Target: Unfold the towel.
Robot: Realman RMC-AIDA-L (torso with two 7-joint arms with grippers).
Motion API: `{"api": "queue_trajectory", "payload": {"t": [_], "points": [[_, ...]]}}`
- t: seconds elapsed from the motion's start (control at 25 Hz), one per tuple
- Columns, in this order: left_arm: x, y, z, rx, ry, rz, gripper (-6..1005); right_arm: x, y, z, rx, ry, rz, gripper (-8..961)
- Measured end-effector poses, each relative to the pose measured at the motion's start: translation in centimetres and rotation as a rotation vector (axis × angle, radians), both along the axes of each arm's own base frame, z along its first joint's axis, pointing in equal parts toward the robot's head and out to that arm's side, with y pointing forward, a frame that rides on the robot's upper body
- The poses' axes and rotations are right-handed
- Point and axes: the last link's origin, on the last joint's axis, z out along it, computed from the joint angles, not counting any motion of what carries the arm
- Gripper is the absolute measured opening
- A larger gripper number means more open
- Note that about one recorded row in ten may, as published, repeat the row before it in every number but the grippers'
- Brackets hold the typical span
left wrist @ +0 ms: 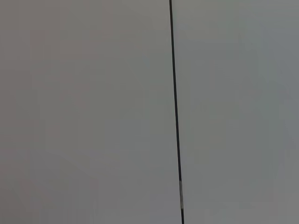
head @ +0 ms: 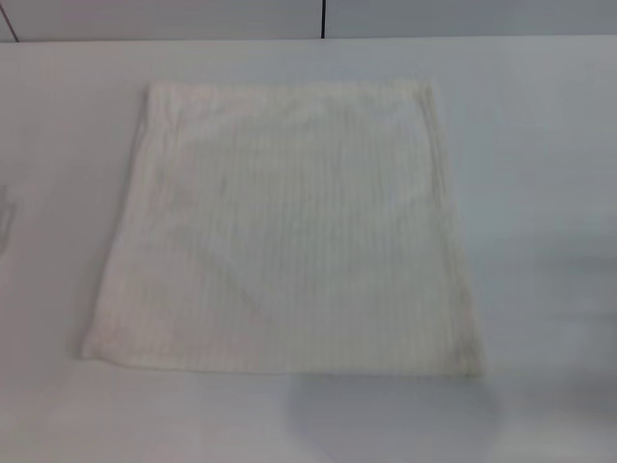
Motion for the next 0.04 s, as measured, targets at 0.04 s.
{"api": "queue_trajectory", "payload": {"t": [0.04], "points": [[-0.04, -0.05, 0.01, 0.001, 0.002, 0.002, 782, 0.13, -0.12, 0.0, 0.0, 0.0, -0.007, 57]]}}
